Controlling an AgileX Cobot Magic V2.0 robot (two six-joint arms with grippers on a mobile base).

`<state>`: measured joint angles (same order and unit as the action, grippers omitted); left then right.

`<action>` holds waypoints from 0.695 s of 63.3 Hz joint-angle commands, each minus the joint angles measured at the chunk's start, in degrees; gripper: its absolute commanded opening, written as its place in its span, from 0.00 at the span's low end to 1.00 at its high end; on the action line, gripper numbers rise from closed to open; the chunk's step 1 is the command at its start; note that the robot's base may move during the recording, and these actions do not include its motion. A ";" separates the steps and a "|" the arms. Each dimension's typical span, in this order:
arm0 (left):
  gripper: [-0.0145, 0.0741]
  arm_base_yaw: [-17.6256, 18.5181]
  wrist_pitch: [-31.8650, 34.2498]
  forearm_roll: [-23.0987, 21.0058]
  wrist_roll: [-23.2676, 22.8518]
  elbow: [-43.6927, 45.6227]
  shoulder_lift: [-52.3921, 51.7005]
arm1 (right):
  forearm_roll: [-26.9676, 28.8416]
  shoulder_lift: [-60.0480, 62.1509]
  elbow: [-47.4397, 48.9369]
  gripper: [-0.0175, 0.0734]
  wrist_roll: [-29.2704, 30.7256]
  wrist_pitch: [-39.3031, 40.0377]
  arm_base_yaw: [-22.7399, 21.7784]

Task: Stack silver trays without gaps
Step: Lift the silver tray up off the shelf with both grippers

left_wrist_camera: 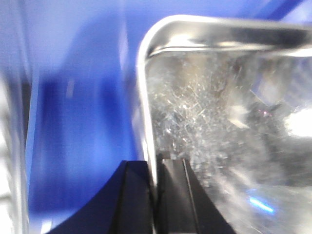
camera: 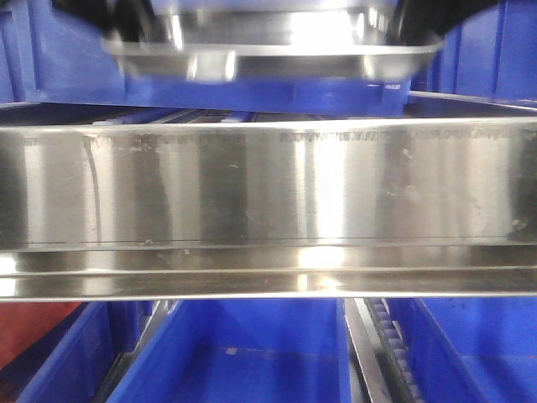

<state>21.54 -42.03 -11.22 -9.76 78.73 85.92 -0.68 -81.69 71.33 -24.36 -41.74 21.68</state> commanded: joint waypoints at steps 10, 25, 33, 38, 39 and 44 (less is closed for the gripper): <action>0.15 -0.26 5.57 4.66 0.56 0.27 -6.48 | -5.76 3.87 0.09 0.11 0.84 4.35 -0.49; 0.15 -0.14 6.76 4.93 0.56 0.27 -6.84 | -6.40 4.45 3.18 0.11 0.84 4.95 -0.26; 0.15 -0.14 8.25 4.93 0.56 0.27 -6.84 | -7.29 4.45 5.65 0.11 0.84 5.00 -0.11; 0.15 -0.14 9.14 4.93 0.56 0.27 -6.84 | -10.62 4.45 6.84 0.11 0.68 5.10 1.35; 0.15 -0.14 9.29 4.93 0.56 0.27 -6.84 | -11.44 4.45 7.06 0.11 0.24 4.97 1.71; 0.15 -0.14 9.85 4.93 0.56 0.27 -6.84 | -17.20 4.45 7.84 0.11 -3.95 4.40 3.98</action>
<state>21.64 -34.11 -8.25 -9.62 78.73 80.34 -9.09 -78.00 77.69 -25.22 -37.01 24.31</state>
